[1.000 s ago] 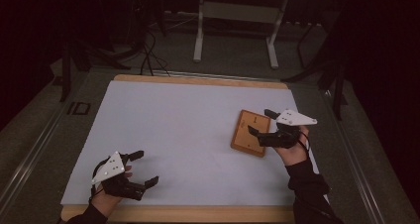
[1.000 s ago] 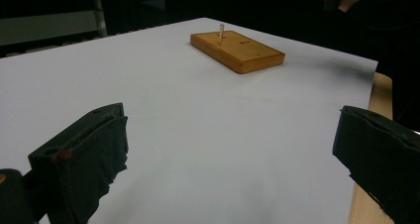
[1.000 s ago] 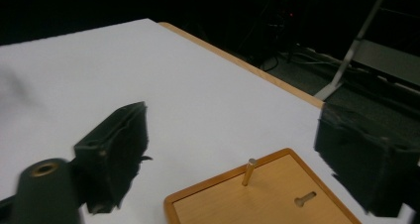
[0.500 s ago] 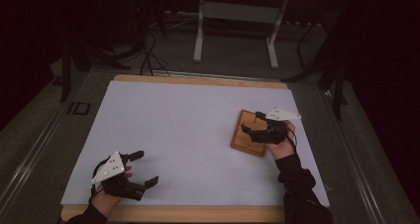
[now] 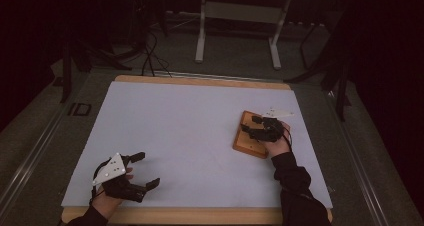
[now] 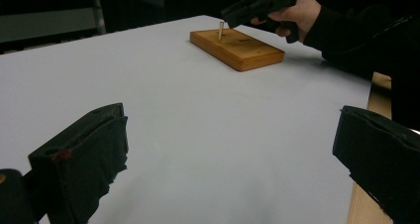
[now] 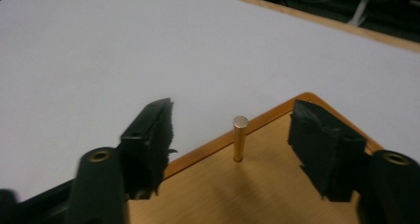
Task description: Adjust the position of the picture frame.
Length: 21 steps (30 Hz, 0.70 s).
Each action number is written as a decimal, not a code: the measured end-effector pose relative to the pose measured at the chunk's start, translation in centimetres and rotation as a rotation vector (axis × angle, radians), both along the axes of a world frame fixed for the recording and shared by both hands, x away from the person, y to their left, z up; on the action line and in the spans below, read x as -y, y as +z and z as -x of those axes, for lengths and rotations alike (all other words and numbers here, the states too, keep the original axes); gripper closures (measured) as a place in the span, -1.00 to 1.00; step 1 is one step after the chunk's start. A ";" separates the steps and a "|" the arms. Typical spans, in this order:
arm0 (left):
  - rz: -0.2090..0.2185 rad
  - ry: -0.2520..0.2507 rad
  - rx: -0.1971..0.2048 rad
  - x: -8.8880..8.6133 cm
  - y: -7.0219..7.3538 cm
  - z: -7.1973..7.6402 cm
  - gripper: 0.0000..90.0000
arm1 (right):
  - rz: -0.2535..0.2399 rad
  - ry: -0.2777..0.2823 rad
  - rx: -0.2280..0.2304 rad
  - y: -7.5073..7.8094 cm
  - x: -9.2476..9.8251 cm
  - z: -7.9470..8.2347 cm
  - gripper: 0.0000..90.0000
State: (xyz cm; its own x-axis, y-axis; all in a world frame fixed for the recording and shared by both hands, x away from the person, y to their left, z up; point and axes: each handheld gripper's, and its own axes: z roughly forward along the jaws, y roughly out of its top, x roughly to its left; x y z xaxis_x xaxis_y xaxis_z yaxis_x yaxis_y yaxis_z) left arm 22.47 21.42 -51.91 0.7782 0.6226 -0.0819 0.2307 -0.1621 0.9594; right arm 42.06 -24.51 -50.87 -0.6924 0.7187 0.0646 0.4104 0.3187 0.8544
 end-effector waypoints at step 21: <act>-0.001 -0.001 -0.005 0.0 -0.1 0.0 -0.98 | 0.082 0.005 -0.066 -2.1 -1.0 -1.7 0.77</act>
State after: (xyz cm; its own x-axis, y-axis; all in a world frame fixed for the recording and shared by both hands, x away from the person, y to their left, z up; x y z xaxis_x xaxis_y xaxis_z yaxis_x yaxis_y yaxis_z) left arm 22.46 21.43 -51.96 0.7783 0.6221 -0.0855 0.2355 -0.1629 0.9581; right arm 43.77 -23.54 -53.01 -0.6924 0.7197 0.0509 0.4630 0.3891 0.7964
